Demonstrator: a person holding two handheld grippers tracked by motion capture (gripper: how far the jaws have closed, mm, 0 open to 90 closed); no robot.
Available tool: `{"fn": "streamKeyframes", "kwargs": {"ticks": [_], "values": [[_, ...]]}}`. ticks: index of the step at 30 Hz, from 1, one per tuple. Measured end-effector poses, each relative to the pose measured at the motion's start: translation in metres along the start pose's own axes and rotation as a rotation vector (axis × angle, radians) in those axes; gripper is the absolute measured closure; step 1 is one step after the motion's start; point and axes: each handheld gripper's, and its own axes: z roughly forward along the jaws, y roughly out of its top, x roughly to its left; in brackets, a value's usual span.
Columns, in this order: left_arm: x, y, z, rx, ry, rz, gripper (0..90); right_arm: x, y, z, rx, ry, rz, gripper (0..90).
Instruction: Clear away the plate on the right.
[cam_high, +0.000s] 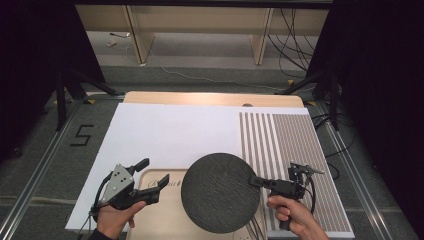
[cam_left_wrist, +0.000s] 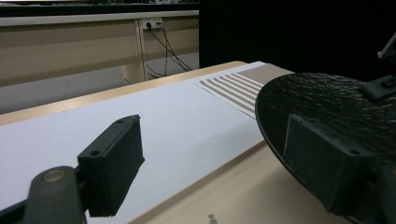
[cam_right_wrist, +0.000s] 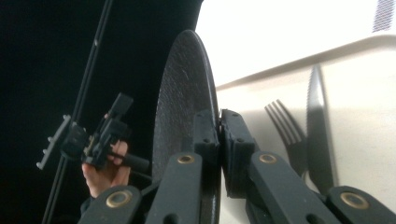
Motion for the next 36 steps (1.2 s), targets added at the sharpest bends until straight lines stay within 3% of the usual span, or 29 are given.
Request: {"fn": "streamKeyframes", "kwargs": {"ticks": [17, 36], "values": [[0.0, 0.0, 0.0, 0.0, -0.001, -0.002, 19.1, 0.005, -0.012, 0.032, 0.101, -0.023, -0.026, 86.6], [0.0, 0.0, 0.0, 0.0, -0.003, -0.002, 19.0, 0.005, -0.018, 0.051, 0.138, -0.066, -0.05, 86.3]]}}
